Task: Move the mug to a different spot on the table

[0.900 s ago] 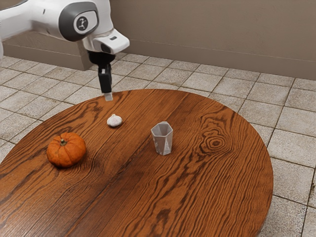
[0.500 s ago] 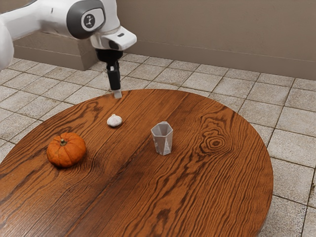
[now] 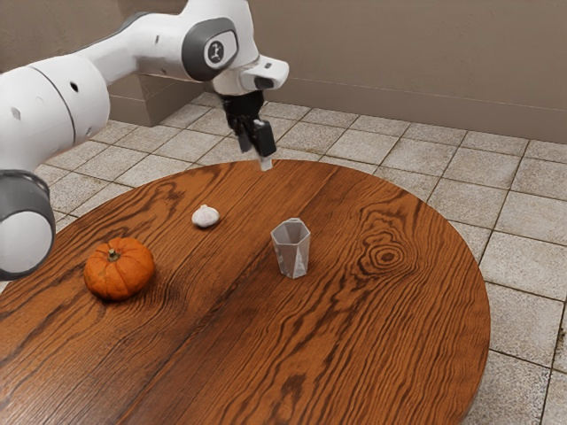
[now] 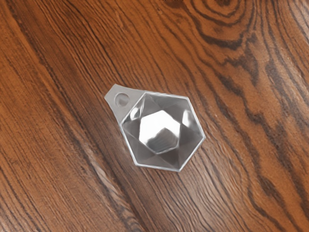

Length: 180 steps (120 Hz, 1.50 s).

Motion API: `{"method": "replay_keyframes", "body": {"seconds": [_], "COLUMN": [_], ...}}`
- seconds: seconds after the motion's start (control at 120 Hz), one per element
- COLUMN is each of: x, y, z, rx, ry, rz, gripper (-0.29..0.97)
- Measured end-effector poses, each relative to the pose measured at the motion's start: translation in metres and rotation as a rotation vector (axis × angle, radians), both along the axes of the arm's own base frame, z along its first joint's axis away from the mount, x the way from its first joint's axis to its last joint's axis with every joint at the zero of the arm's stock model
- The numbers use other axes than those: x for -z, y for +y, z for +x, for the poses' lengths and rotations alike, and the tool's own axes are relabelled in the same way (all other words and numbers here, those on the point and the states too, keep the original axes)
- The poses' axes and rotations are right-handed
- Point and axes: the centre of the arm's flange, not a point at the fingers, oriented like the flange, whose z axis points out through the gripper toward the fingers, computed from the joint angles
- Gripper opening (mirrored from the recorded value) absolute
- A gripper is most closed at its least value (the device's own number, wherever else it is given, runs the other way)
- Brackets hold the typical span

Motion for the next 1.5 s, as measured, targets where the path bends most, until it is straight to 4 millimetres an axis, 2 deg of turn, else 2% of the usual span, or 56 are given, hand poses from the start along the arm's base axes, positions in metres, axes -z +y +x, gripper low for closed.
{"method": "replay_keyframes", "body": {"seconds": [0.133,0.225,0.308,0.467,0.65,0.767,0.917,1.033,1.183,1.267,1.425,1.5], "x": [0.008,0.026,0.042,0.057,0.124,0.142,0.176,0.188,0.214,0.218,0.229,0.235], "y": [0.003,0.011,0.006,-0.004,0.003,0.011,0.019,0.019,0.018,0.017,0.000,-0.003], "z": [0.007,0.018,0.032,0.048,0.069,0.074,0.078,0.088,0.092,0.094,0.094,0.094], "rx": [-0.082,-0.146,-0.204,-0.343,-0.546,-0.679,-0.831,-0.913,-0.969,-0.979,-0.981,-0.987], "ry": [0.006,0.019,0.013,-0.020,0.033,0.049,0.098,0.087,0.066,0.050,0.058,0.062], "rz": [-0.002,0.004,0.007,-0.019,-0.115,-0.142,-0.169,-0.180,-0.116,-0.104,-0.102,-0.097], "gripper": [0.68,0.68,0.68,0.68,0.68,0.68,0.68,0.68,0.68,0.68,0.68,0.68]}}
